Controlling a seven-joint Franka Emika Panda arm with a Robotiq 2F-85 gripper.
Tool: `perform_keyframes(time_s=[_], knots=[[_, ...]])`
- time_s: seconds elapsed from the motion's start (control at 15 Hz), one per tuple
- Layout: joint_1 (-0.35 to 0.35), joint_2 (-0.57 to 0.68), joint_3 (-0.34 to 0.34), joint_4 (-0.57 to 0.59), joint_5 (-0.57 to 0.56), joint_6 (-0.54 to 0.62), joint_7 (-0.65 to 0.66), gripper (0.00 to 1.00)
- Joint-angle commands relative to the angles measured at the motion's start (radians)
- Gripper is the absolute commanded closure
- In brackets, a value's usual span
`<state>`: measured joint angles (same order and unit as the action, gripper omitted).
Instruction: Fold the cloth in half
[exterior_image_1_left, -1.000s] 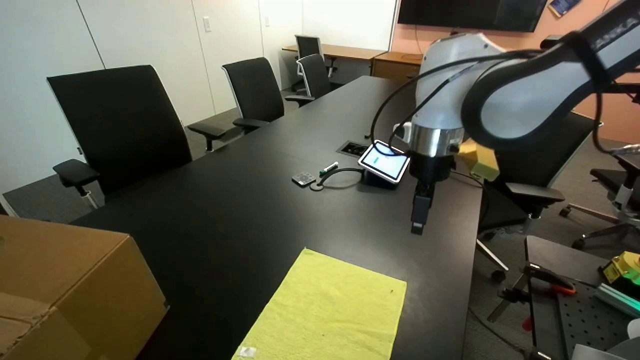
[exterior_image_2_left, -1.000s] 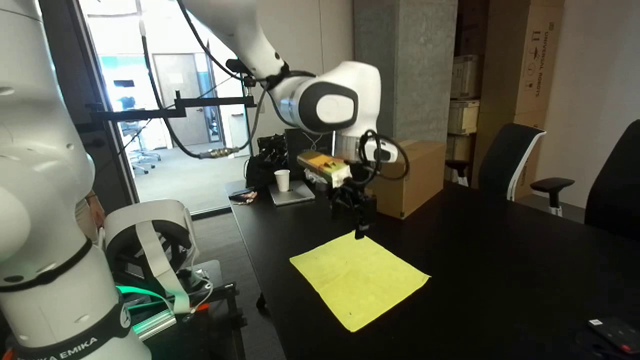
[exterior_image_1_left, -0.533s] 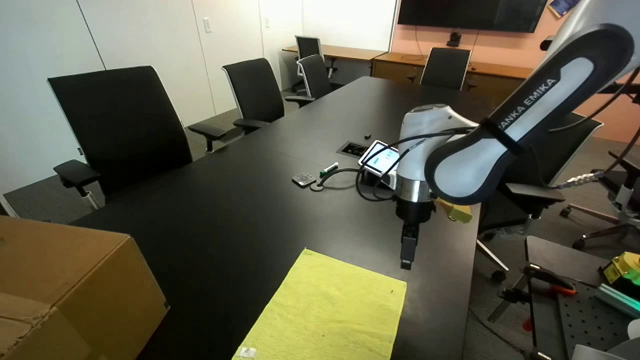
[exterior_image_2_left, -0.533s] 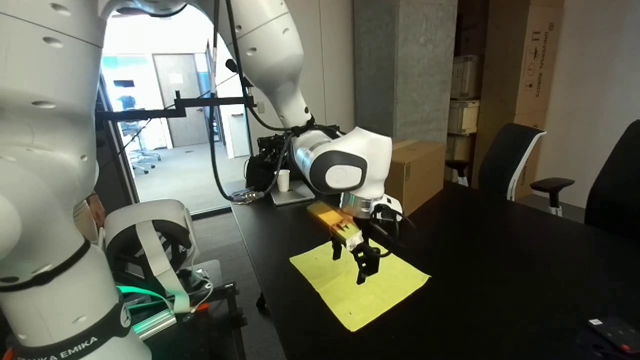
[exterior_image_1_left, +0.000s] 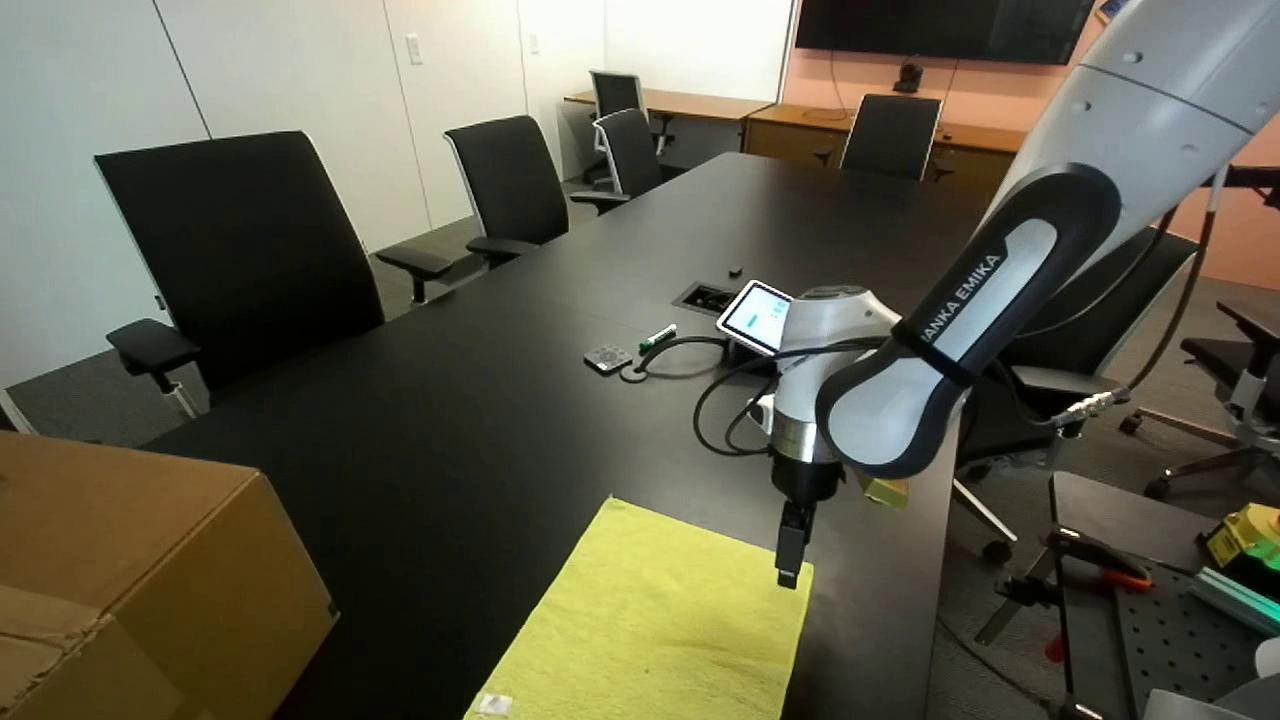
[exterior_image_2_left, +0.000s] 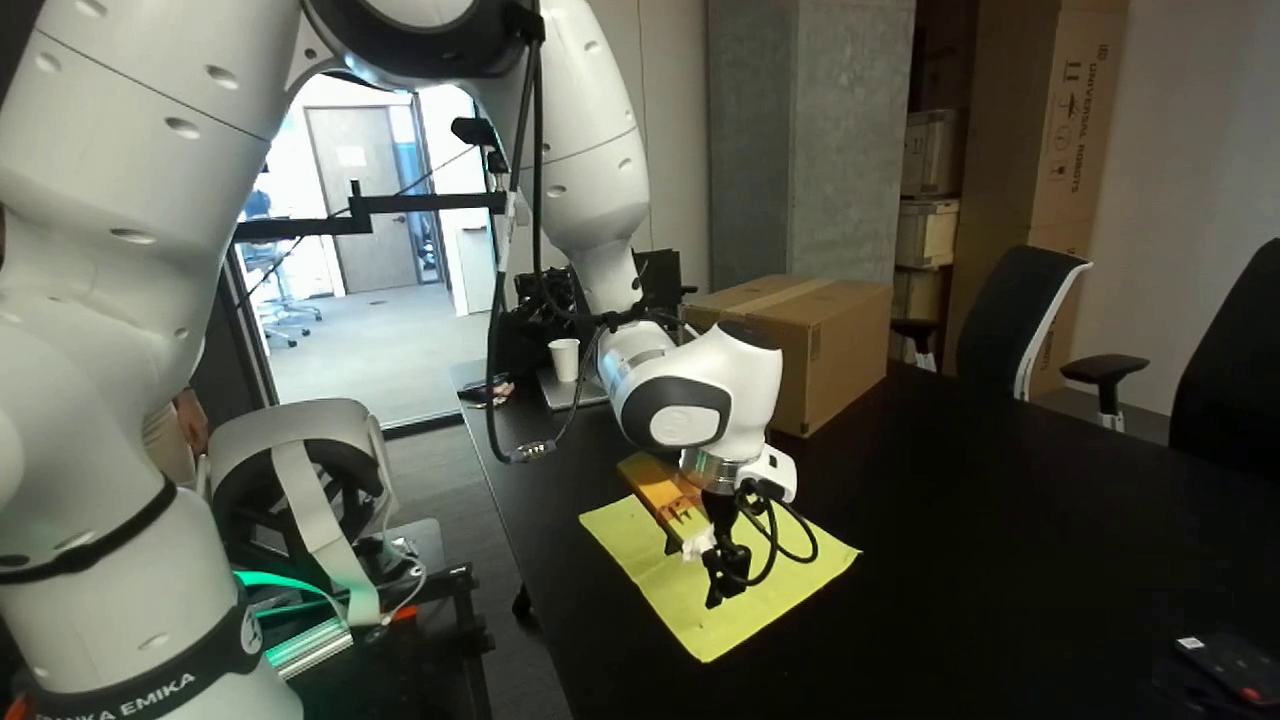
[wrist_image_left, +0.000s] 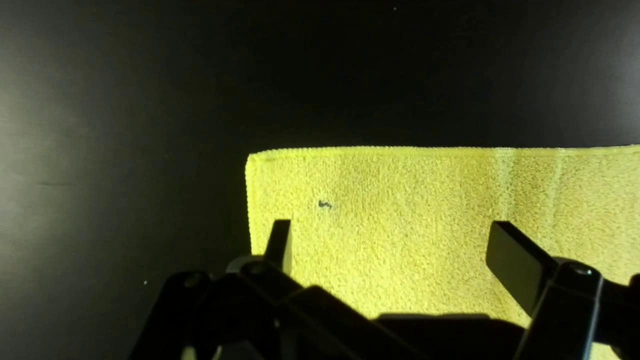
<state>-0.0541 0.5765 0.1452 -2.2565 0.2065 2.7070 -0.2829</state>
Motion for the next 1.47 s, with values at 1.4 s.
perform_keyframes(time_s=[1.4], knots=[[0.031,0.172,-0.06,0.059,-0.109,0.145,0.179,0.0]])
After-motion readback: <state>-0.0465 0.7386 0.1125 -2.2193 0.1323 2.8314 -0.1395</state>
